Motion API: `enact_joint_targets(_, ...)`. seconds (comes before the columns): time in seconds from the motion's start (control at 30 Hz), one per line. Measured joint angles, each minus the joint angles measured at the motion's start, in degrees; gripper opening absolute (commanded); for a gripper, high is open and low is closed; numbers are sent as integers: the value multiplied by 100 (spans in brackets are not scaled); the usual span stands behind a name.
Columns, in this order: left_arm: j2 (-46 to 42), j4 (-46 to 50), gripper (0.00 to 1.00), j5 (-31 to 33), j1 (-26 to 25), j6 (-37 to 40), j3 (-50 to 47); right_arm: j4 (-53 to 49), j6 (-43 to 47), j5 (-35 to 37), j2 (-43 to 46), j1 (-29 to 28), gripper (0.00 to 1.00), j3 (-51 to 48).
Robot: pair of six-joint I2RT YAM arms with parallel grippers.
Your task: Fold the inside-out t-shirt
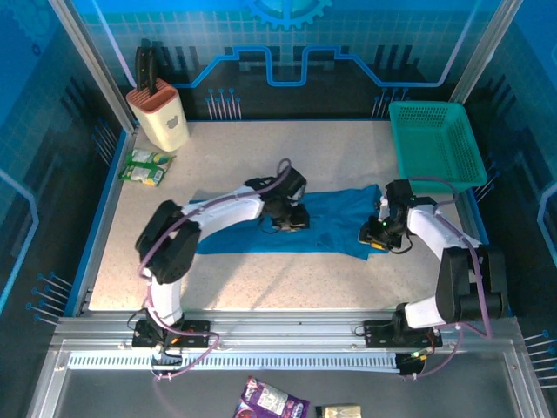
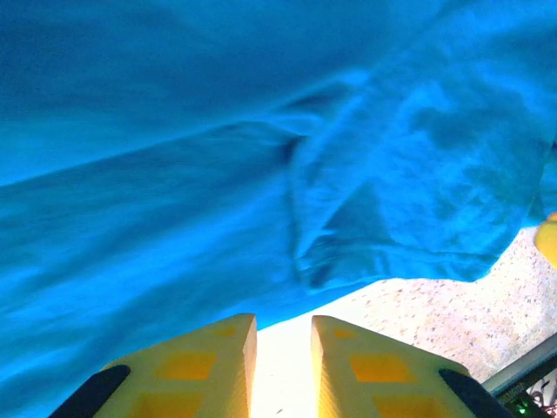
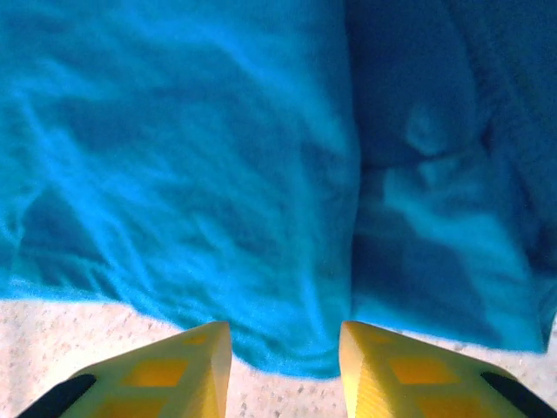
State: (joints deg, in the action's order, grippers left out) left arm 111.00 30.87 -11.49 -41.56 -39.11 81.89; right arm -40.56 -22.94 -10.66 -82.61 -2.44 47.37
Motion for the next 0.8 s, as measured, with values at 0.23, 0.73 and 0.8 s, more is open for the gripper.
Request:
enact_joint_targets(0.23, 957, 129, 25, -105, -260, 4, 828, 273, 160, 164, -472, 39, 36, 118)
enact_joint_targets(0.73, 1408, 728, 27, 291, -254, 24, 1453, 535, 284, 164, -778, 63, 20, 415)
enact_joint_targets(0.8, 1475, 765, 26, 289, -254, 22, 1473, 533, 286, 164, -785, 63, 17, 415)
